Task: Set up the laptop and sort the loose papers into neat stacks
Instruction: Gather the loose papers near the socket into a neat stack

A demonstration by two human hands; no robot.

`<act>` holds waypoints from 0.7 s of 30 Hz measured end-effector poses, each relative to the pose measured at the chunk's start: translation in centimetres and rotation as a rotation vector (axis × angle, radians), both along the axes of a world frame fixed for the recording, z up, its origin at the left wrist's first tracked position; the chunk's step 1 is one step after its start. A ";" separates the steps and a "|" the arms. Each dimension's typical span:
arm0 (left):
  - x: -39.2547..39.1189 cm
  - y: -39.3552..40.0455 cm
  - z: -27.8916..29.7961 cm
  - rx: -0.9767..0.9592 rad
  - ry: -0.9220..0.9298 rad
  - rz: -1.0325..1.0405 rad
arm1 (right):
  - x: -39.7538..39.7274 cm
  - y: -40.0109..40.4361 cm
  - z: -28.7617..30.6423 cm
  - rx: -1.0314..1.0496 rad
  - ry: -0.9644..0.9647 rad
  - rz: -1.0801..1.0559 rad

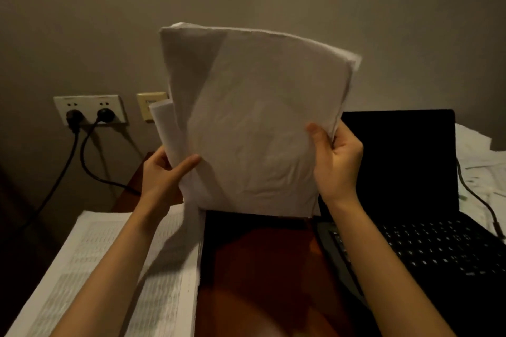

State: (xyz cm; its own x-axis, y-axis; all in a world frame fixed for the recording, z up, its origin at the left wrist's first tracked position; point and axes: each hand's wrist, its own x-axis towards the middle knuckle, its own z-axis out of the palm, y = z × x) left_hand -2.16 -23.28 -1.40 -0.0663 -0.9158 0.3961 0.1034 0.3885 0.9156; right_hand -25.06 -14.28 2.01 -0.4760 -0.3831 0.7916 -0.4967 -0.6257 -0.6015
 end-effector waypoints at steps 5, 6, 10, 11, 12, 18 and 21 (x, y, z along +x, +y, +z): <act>1.0 -0.2 1.3 -0.064 0.030 -0.014 | -1.4 -1.5 2.9 -0.037 -0.057 -0.056; 1.1 -0.3 1.3 -0.059 0.031 -0.001 | -1.6 -1.7 3.2 -0.043 -0.069 -0.064; 1.0 -0.7 0.7 -0.004 0.071 0.041 | -2.0 -2.2 3.3 -0.032 -0.106 -0.045; 0.8 -0.8 0.5 0.013 0.083 0.063 | -2.1 -2.3 3.0 -0.023 -0.114 -0.036; 0.7 -0.8 0.4 0.023 0.104 0.085 | -2.2 -2.4 2.6 -0.011 -0.125 -0.025; -0.5 -0.5 1.0 -0.028 0.165 0.259 | -2.4 -2.6 1.1 0.099 -0.169 0.088; -0.7 -0.6 1.7 -0.027 0.213 0.349 | -2.7 -2.1 0.7 0.125 -0.221 0.172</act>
